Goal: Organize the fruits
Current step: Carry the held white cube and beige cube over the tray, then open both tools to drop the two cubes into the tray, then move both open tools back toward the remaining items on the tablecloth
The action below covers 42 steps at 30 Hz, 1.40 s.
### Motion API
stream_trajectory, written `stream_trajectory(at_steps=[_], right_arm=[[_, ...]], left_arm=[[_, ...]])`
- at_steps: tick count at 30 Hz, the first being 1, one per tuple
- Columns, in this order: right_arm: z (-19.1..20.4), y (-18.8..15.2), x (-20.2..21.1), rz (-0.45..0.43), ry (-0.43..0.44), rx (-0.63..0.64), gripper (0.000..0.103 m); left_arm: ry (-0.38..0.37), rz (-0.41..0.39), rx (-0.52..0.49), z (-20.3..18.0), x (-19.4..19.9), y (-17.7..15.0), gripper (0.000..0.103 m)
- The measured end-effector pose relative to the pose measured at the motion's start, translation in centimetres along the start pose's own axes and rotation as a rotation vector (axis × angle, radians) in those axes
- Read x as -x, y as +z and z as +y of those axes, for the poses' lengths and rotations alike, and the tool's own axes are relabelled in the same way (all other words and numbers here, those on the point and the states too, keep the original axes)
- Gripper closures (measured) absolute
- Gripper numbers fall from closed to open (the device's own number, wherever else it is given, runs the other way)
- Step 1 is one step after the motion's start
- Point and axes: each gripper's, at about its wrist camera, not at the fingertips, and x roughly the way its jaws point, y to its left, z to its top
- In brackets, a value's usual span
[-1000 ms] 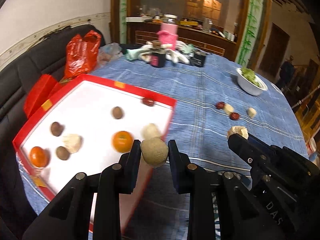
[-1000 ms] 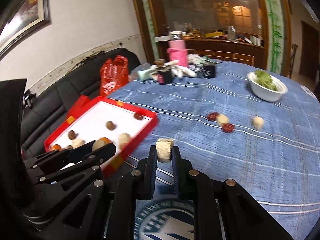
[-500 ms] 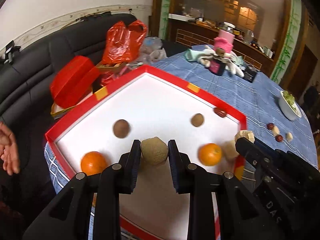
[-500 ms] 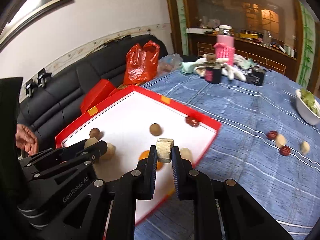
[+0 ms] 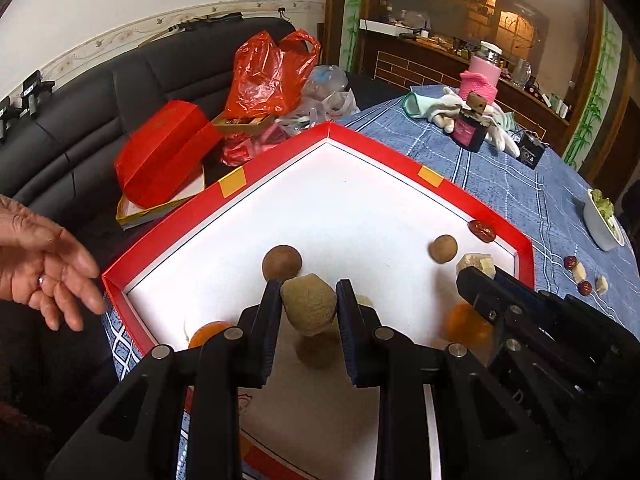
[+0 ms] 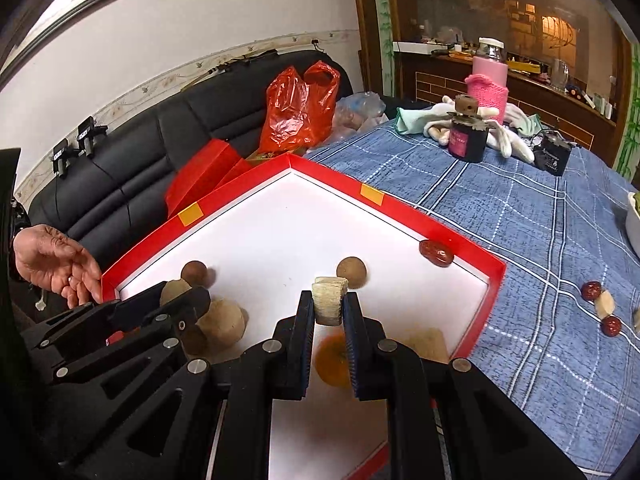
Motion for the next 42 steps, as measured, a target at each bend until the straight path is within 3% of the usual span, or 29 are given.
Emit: stream_trajectory(at_steps=[12, 13, 14, 15, 17, 21, 24, 28, 31, 36, 38, 42], right_arm=[[-0.9, 0.1, -1.2, 0.034, 0.003, -0.028, 0.085], [-0.8, 0.1, -1.2, 0.037, 0.001, -0.025, 0.085], [-0.8, 0.1, -1.2, 0.037, -0.002, -0.023, 0.082], [-0.8, 0.1, -1.1, 0.035, -0.001, -0.024, 0.071], [-1.0, 0.2, -0.6, 0.022, -0.016, -0.031, 0.061], [-2.1, 0.3, 0.6, -0.006, -0.018, -0.064, 0.043], [-3.3, 0.2, 2.6, -0.051, -0.036, -0.069, 0.041], [-7.3, -0.8, 5.6, -0.110, -0.110, -0.102, 0.038], [-13.7, -2.1, 7.6, -0.124, -0.221, -0.186, 0.038], [-24.6, -4.1, 8.3, -0.064, -0.384, -0.349, 0.041], [-27.9, -4.9, 7.8, -0.022, -0.409, -0.396, 0.050], [-30.5, -5.3, 7.3, 0.003, -0.404, -0.415, 0.051]], left_arm=[[0.032, 0.019, 0.014, 0.1, -0.2, 0.0, 0.077], [0.038, 0.027, 0.015, 0.0, -0.2, 0.0, 0.073], [0.042, 0.032, 0.016, 0.0, -0.1, 0.1, 0.060], [0.046, 0.033, 0.018, 0.0, -0.1, 0.1, 0.057], [0.066, 0.024, 0.030, 0.1, 0.3, 0.1, 0.047], [0.056, -0.004, 0.060, 0.5, 1.4, 0.4, 0.037], [0.049, -0.060, 0.064, -0.2, 2.8, 0.5, 0.036], [-0.023, -0.133, 0.037, -2.3, 4.7, 0.0, 0.029], [-0.069, -0.158, -0.007, -4.4, 5.5, -0.6, 0.029], [-0.153, -0.128, -0.139, -9.6, 5.3, -1.7, 0.029], [-0.181, -0.111, -0.193, -11.8, 5.0, -2.1, 0.029], [-0.205, -0.088, -0.276, -15.0, 4.6, -2.8, 0.029]])
